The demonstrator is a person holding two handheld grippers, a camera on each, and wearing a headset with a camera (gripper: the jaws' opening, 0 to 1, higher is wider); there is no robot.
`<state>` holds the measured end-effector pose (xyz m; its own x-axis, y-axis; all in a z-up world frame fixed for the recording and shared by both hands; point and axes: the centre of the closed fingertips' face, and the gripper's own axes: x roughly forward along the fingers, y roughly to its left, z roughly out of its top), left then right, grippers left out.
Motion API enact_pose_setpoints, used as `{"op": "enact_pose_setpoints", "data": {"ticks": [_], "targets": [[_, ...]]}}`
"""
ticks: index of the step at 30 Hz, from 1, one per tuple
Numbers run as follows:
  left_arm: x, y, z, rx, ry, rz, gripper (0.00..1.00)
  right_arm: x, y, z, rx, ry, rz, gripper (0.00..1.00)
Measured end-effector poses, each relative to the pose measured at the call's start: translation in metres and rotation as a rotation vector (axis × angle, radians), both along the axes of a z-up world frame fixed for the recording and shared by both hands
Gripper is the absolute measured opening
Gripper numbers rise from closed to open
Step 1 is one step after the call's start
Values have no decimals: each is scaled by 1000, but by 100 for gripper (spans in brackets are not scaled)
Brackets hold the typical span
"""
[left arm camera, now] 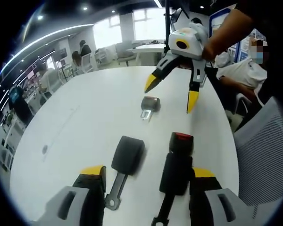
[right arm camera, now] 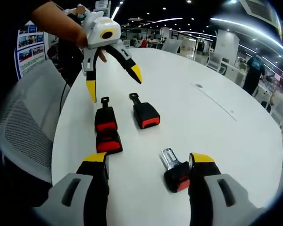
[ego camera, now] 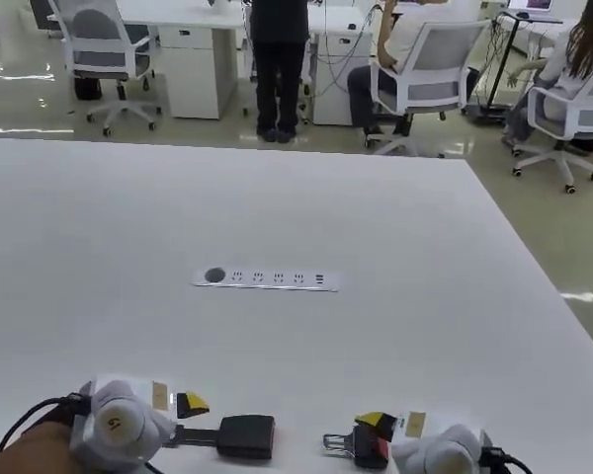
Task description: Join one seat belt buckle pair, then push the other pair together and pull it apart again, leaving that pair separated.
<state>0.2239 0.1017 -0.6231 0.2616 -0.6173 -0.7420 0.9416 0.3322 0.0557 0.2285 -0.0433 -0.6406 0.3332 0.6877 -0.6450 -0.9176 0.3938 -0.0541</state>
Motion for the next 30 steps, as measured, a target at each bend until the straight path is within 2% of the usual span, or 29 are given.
{"op": "enact_pose_setpoints", "data": {"ticks": [4,9,10,13,19,25,26,30], "targets": [[10,-5,2,-5,-3,5,75,6,-12,-1,-14,-6,-3,67],[28,-5,-3,-3,0,8,75,16,-27,-6,-24,22,-8,68],[28,-6,-3,-2,2,9,75,17,-28,-7,-22,30,-9,69],[30,-9,-7,5,13,-3,75,22,-32,-11,-28,48,2,69],[44,-9,-21,1,33,-14,75,33,-35,-20,-26,83,13,68],[47,-11,-35,9,57,-43,75,41,-34,-28,-20,142,35,68],[46,-12,-37,5,69,-46,75,43,-34,-31,-20,150,35,68],[46,-15,-42,8,85,-64,75,43,-36,-41,-43,178,56,67]]}}
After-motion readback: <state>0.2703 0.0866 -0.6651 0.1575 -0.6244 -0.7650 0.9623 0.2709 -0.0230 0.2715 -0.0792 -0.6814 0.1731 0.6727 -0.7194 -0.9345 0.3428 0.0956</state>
